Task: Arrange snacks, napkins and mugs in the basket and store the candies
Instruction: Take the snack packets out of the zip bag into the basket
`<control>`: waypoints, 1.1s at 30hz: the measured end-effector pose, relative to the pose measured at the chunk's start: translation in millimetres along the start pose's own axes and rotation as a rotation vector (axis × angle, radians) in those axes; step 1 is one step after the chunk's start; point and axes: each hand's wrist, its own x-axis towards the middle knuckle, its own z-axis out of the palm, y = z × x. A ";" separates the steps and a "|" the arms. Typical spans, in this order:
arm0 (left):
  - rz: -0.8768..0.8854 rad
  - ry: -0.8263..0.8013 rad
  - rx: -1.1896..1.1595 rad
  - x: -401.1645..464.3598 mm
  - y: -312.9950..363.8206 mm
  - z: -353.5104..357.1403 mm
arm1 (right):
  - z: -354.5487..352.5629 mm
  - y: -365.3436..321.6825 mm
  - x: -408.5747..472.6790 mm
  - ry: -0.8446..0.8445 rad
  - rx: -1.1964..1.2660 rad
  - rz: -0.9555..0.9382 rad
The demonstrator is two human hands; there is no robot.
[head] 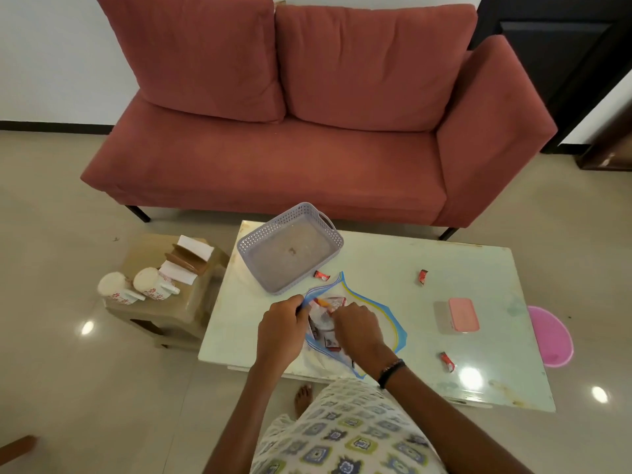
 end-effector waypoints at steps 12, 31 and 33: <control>0.000 0.028 -0.102 9.9 -1.1 -2.9 | 5.2 42.0 -12.7 0.186 0.316 -0.206; -0.099 0.068 -0.172 19.2 -22.8 -8.4 | 13.1 15.4 42.9 0.124 0.211 0.175; -0.151 0.107 -0.218 30.5 -27.0 -16.7 | -15.1 15.1 36.9 0.221 0.222 0.094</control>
